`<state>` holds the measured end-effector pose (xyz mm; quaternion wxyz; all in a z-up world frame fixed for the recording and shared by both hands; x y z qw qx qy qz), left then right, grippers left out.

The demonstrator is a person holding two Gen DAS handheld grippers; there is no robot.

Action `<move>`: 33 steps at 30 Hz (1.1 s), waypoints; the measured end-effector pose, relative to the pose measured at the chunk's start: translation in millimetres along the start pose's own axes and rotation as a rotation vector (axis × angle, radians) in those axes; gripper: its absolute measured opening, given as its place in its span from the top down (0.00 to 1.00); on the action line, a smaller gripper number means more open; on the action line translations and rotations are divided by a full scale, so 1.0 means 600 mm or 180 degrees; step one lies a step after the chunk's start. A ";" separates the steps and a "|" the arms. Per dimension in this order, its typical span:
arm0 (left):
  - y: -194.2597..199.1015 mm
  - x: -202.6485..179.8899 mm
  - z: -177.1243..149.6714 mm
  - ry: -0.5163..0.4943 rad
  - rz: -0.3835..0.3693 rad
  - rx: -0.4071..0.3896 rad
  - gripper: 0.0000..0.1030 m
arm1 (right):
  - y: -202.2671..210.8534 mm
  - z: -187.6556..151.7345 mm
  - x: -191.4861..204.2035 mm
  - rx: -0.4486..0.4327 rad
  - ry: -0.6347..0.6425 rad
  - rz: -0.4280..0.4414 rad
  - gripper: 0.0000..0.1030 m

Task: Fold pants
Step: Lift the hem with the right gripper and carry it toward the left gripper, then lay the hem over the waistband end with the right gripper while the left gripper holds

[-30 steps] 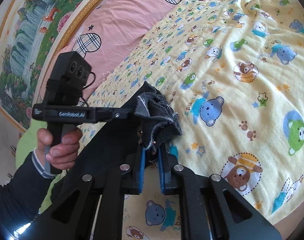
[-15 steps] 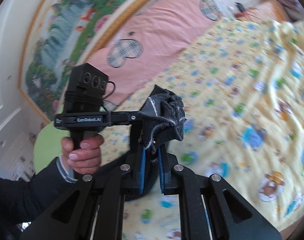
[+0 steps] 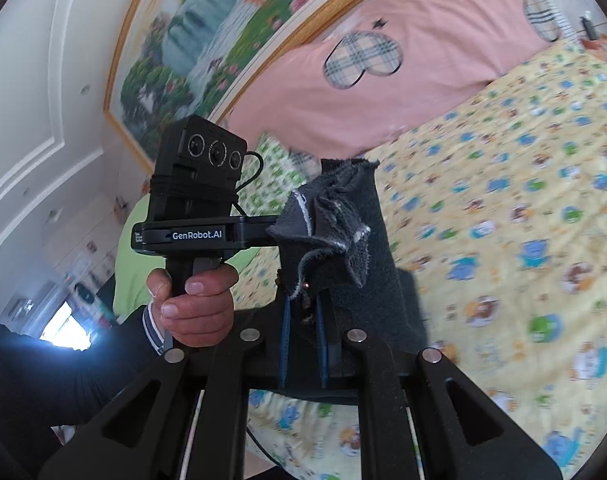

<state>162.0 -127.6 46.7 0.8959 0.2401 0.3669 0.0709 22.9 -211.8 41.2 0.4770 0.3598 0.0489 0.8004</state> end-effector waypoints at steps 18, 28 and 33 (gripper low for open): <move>0.073 0.128 -0.168 0.0789 0.0147 -0.0507 0.90 | -0.161 -0.079 0.055 0.0922 0.0579 -0.0145 0.87; 0.120 0.153 -0.225 0.1078 0.0439 -0.0757 0.86 | -0.192 -0.104 0.075 0.1166 0.0772 -0.0240 0.74; 0.148 0.146 -0.256 0.1172 0.0599 -0.0858 0.79 | -0.197 -0.113 0.097 0.1212 0.0860 -0.0120 0.56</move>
Point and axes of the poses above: each gripper's, at about its wrist camera, not at the fingertips, and y roughly against the way its jaws point, x to its left, z to its top, the point moved 4 cm from there along -y, roughly the way its jaws point, and after that the axes turned 14 degrees about -z, right-handed, at the moved point
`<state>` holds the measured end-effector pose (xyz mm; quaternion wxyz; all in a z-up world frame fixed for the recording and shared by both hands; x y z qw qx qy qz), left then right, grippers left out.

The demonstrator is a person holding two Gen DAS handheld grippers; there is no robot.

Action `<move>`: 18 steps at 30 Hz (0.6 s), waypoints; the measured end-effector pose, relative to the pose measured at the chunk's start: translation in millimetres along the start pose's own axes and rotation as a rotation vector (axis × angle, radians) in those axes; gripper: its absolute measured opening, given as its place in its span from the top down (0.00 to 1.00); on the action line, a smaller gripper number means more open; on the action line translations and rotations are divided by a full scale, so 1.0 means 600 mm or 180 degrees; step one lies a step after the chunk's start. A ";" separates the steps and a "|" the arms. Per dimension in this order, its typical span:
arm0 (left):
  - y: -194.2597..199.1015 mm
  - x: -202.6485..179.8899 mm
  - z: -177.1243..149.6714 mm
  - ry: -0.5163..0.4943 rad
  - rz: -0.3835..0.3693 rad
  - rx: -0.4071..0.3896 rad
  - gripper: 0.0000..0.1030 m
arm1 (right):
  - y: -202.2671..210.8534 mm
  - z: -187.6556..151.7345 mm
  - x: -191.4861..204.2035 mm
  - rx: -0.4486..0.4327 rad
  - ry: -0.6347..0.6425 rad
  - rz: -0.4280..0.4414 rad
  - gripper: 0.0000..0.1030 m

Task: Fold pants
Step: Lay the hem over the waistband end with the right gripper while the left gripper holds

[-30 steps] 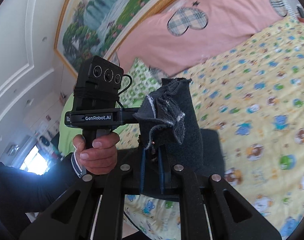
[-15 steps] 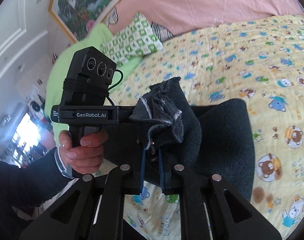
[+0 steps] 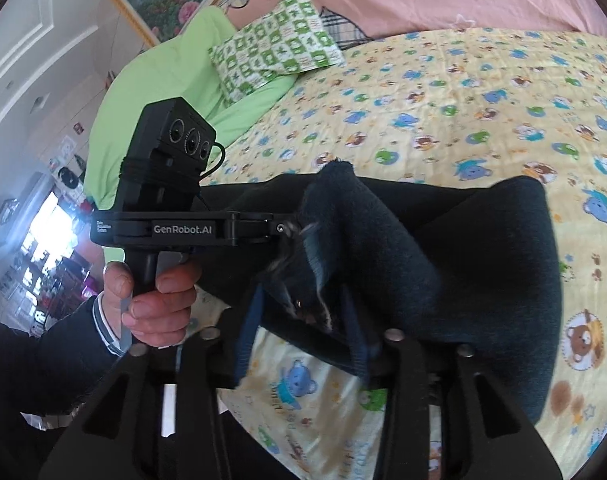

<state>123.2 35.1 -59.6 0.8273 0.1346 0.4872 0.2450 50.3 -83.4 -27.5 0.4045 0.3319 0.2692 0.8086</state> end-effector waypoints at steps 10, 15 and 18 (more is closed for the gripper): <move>0.086 0.021 -0.035 0.0246 0.0178 -0.0359 0.65 | 0.003 0.010 0.028 0.0010 0.0033 0.0181 0.55; 0.112 0.027 -0.049 0.0324 0.0260 -0.0439 0.65 | 0.009 0.019 0.040 -0.0025 0.0061 0.0231 0.55; 0.137 0.027 -0.060 0.0398 0.0421 -0.0583 0.65 | 0.013 0.027 0.051 -0.0045 0.0126 0.0271 0.55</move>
Point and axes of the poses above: each gripper's, at about its wrist camera, not at the fingertips, and y roughly against the way its jaws point, x to its left, z to its top, the point moved 4 cm from there along -y, roughly the way its jaws point, and after that the axes turned 14 degrees about -z, right-handed, at the moved point
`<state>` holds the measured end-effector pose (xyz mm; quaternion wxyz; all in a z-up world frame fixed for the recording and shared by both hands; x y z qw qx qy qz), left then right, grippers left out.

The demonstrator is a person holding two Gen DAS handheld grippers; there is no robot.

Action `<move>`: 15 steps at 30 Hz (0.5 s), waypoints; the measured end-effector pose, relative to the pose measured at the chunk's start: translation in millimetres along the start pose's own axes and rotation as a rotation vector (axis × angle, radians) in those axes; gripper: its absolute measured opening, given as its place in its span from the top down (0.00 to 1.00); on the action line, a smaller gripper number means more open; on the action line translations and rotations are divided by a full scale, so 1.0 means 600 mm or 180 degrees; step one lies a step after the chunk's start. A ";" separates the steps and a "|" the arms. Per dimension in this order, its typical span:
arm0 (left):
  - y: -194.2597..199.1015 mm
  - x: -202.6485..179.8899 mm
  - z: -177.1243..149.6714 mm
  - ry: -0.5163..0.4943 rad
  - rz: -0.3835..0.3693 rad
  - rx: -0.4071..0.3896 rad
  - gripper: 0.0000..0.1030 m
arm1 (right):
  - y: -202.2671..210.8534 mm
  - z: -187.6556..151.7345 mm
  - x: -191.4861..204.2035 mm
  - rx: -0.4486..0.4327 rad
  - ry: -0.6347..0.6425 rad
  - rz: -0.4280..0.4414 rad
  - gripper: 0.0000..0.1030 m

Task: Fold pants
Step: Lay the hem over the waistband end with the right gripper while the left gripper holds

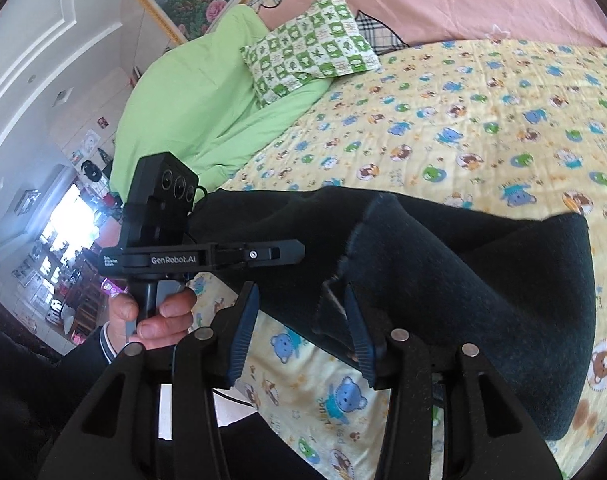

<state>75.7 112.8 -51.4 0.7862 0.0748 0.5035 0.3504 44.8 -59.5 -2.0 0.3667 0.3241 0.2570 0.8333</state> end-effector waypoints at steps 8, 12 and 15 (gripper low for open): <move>0.075 0.012 -0.030 0.0232 0.0228 -0.0336 0.60 | -0.014 0.035 0.025 -0.0029 0.0094 0.0102 0.55; 0.112 0.027 -0.046 0.0397 0.0305 -0.0461 0.60 | -0.035 0.048 0.047 0.0011 0.0204 0.0169 0.55; 0.144 0.037 -0.053 0.0513 0.0388 -0.0617 0.60 | -0.051 0.055 0.065 0.0053 0.0287 0.0226 0.55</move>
Point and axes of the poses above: each gripper's, at about its wrist camera, not at the fingertips, and y roughly against the way its jaws point, x to its left, z to its top, the point moved 4 cm from there along -y, roughly the way its jaws point, and after that the axes turned 14 degrees about -z, right-handed, at the moved point
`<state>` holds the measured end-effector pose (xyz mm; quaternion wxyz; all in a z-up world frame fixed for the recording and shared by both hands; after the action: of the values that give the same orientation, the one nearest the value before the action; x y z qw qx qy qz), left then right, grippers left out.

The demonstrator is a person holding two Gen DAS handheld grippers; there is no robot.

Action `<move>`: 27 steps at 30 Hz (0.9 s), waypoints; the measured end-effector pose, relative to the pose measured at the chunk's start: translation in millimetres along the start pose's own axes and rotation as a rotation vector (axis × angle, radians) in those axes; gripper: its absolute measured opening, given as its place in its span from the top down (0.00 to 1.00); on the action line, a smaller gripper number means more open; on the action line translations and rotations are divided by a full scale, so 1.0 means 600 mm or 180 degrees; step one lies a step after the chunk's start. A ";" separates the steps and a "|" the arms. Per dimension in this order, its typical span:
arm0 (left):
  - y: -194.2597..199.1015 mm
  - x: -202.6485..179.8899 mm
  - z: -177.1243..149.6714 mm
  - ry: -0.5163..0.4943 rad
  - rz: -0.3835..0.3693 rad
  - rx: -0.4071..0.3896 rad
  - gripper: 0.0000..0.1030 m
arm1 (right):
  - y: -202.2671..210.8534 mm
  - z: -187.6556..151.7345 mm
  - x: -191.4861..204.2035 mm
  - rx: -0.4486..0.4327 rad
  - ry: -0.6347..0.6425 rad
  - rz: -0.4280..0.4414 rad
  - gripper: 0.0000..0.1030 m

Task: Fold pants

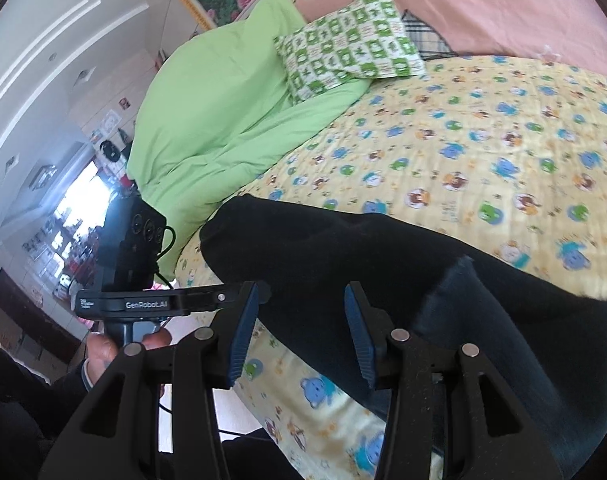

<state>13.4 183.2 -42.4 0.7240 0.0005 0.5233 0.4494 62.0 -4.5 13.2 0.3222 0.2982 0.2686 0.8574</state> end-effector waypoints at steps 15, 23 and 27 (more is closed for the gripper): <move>0.109 0.067 0.000 0.0436 0.0355 -0.0497 0.54 | -0.076 0.048 0.074 0.0187 0.0363 0.0212 0.50; 0.153 0.105 0.001 0.0632 0.0518 -0.0682 0.54 | -0.122 0.078 0.115 0.0280 0.0562 0.0310 0.50; 0.170 0.127 0.002 0.0772 0.0569 -0.0755 0.54 | -0.147 0.094 0.128 0.0328 0.0622 0.0339 0.50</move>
<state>-47.9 294.0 -51.3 0.6078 -0.0925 0.5479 0.5673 88.0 122.7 20.0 0.2327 0.2432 0.3262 0.8833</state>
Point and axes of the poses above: each gripper's, at about its wrist camera, not at the fingertips, and y roughly against the way its jaws point, x to its left, z to its top, the point moved 4 cm from there along -y, roughly the way its jaws point, and after that the axes turned 14 degrees about -z, right-handed, at the moved point
